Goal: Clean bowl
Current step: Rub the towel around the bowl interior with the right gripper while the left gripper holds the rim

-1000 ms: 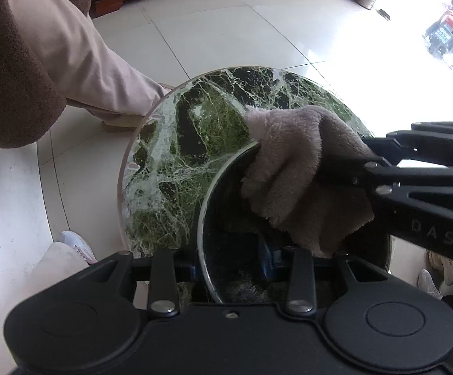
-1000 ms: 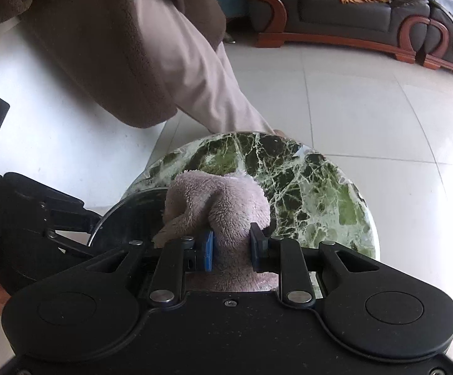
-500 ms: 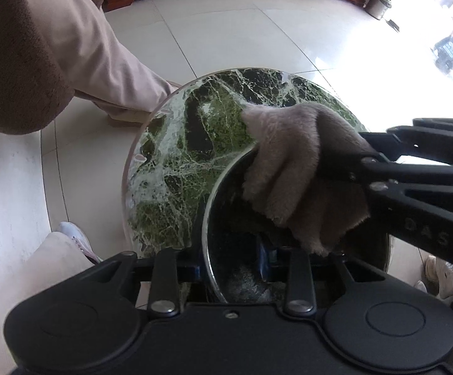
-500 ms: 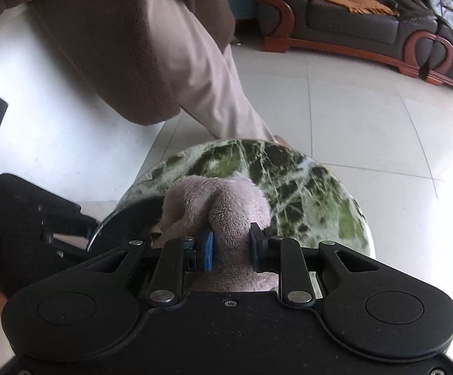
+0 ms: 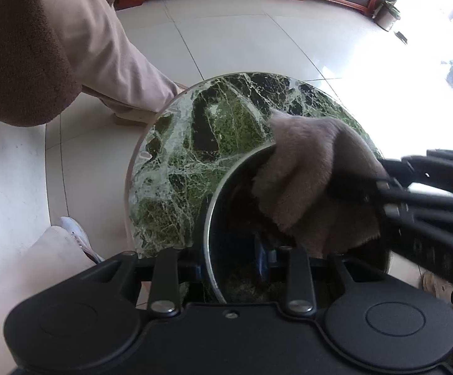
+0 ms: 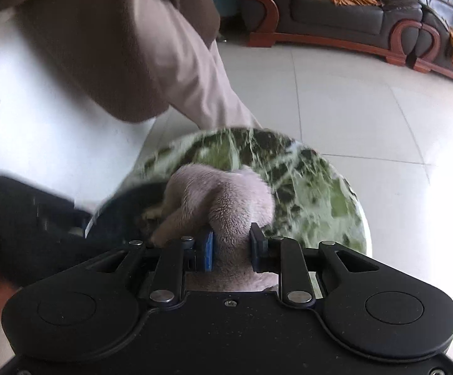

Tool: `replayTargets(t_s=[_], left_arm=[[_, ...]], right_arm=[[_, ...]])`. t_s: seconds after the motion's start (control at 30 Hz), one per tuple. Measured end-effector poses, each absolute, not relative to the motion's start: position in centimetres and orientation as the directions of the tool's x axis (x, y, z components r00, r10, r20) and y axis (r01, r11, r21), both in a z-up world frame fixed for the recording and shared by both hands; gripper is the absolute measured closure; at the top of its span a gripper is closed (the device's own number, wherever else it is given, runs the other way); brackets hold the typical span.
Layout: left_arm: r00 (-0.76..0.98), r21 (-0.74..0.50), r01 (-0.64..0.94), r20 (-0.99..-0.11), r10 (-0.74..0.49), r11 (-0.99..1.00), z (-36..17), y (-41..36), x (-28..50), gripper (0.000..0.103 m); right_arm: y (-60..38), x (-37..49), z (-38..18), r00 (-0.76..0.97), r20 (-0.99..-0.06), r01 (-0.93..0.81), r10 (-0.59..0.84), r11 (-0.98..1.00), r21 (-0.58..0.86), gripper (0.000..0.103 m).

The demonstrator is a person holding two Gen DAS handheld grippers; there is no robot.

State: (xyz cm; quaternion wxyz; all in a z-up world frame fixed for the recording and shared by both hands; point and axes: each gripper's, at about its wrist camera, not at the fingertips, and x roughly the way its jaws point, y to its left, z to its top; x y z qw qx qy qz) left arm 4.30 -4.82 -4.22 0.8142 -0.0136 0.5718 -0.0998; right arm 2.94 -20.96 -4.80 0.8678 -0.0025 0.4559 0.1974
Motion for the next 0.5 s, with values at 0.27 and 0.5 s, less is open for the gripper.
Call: replayTargets(t_s=[0.27,0.5], left_arm=[[0.362,-0.167,0.112,-0.911,-0.196,0.980,-4.3,-4.3,3.9,0.075],[0.432,-0.142,0.153,-0.880,-0.196,0.978,-2.3,-4.2,5.3,0.079]], right_arm=[[-23.0,-1.1,-6.0,0.511,-0.783,-0.140,0.353,0.934,0.330,0.081],[-22.3,-0.8,-5.9,0.520,-0.787,-0.182,0.331,0.944,0.277,0.081]])
